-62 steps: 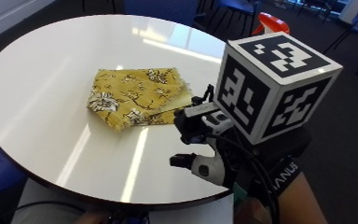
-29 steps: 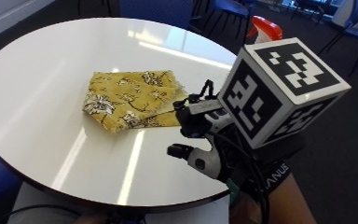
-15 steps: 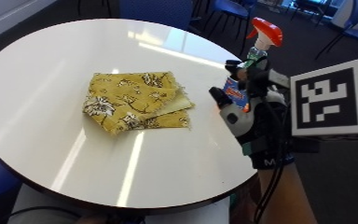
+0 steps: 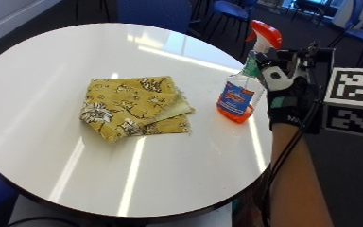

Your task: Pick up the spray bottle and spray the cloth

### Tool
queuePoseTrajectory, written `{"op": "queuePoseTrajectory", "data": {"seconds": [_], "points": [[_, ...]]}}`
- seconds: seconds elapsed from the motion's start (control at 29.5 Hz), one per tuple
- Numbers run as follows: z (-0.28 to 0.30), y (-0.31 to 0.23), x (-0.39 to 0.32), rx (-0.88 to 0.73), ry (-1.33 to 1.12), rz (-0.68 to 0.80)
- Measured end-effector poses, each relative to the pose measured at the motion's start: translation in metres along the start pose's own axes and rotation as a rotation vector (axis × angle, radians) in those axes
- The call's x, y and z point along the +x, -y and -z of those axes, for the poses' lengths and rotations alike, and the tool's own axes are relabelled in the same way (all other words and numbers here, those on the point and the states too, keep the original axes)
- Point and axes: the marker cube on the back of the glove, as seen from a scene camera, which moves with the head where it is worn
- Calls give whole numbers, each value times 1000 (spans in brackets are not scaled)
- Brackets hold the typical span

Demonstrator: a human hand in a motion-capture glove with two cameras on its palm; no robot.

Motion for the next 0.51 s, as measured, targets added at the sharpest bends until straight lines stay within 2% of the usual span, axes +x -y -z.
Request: {"op": "queuePoseTrajectory", "data": {"seconds": [0.27,0.51], "points": [[-19,40,36,-58,150,-228],[-37,56,50,-160,174,-326]]}}
